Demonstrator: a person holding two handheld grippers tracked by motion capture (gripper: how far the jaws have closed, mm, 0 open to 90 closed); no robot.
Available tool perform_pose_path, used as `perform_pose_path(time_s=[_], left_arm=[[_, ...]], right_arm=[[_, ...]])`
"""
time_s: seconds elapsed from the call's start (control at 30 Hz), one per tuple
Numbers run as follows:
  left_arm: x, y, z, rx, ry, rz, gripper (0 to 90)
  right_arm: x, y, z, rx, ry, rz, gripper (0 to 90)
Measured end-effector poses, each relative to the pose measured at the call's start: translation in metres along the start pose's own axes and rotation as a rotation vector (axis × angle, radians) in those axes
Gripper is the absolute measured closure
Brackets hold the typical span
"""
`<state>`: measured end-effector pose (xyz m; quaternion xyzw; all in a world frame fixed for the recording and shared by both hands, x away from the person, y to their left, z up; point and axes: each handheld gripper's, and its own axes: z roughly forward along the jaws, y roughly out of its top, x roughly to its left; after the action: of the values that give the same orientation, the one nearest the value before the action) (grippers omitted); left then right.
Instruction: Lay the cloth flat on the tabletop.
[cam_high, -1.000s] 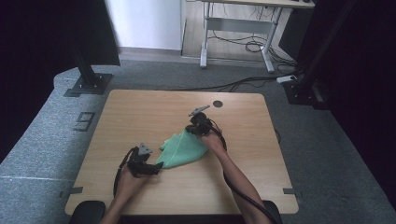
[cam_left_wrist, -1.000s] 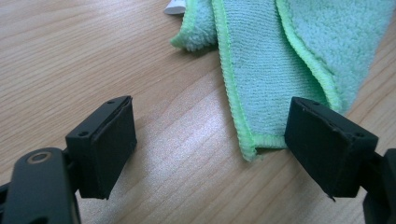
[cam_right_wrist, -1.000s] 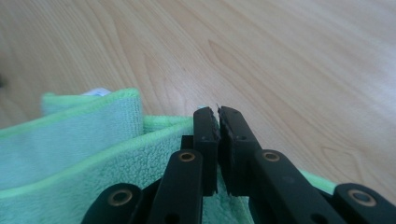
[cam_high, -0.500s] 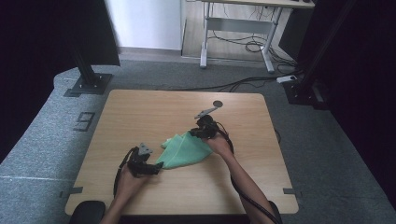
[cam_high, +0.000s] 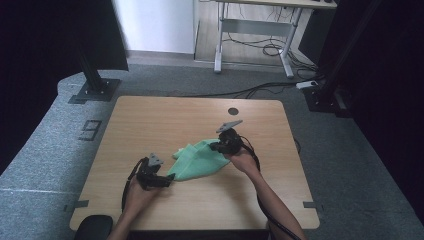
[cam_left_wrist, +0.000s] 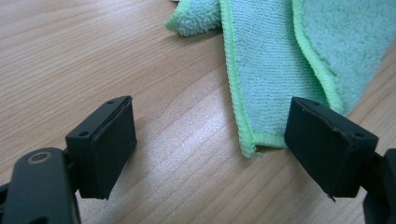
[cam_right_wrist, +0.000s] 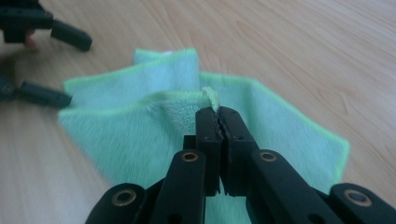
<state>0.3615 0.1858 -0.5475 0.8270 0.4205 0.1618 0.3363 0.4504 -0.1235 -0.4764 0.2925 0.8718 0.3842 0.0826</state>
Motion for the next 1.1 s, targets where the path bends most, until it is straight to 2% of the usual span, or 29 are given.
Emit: perform_pose_path(time_s=[0.07,0.1,0.17,0.27,0.37,0.4,0.47,0.5,0.57,0.6,0.63,0.67,0.8,0.9,1.0,1.1], left_arm=[[0.0,0.0,0.0,0.0,0.0,0.0,16.3],[0.0,0.0,0.0,0.001,0.0,0.0,16.3],[0.0,0.0,0.0,0.001,0.0,-0.001,16.3],[0.0,0.0,0.0,0.001,0.001,-0.001,16.3],[0.0,0.0,0.0,0.001,0.0,0.0,16.3],[0.0,0.0,0.0,0.001,0.0,-0.001,16.3],[0.0,0.0,0.0,0.001,0.001,-0.001,16.3],[0.0,0.0,0.0,0.001,0.001,-0.001,16.3],[0.0,0.0,0.0,0.001,0.0,-0.002,16.3],[0.0,0.0,0.0,0.001,0.0,-0.002,16.3],[0.0,0.0,0.0,0.0,0.0,-0.003,16.3],[0.0,0.0,0.0,0.0,-0.002,-0.002,16.2],[0.001,0.004,-0.001,0.014,-0.009,-0.004,16.0],[-0.001,0.014,-0.006,-0.018,-0.005,0.014,15.4],[0.0,0.029,-0.008,-0.027,-0.003,0.032,15.0],[0.003,0.039,-0.003,-0.016,0.0,0.036,14.6]], right_arm=[[0.001,-0.004,-0.005,-0.007,0.002,0.0,86.3],[0.002,-0.013,-0.016,-0.008,0.005,0.014,86.3],[0.002,-0.018,-0.02,-0.012,0.003,0.019,86.3],[0.003,-0.041,-0.034,-0.009,0.014,0.065,86.1],[0.005,-0.054,-0.037,-0.006,0.03,0.078,86.0],[0.009,-0.068,-0.038,0.007,0.036,0.092,85.7],[0.013,-0.083,-0.037,0.023,0.038,0.096,85.4],[0.013,-0.083,-0.037,0.023,0.038,0.096,85.4],[0.017,-0.103,-0.037,0.051,0.041,0.118,84.0],[0.017,-0.103,-0.037,0.051,0.041,0.118,84.0],[0.018,-0.108,-0.038,0.063,0.033,0.119,81.9],[0.017,-0.115,-0.045,0.072,0.018,0.126,75.8],[0.009,-0.11,-0.061,0.029,-0.008,0.149,61.5],[0.0,-0.098,-0.066,-0.002,-0.039,0.15,54.9],[-0.009,-0.083,-0.059,-0.028,-0.036,0.163,58.7],[-0.015,-0.066,-0.043,-0.02,-0.056,0.152,64.2]])
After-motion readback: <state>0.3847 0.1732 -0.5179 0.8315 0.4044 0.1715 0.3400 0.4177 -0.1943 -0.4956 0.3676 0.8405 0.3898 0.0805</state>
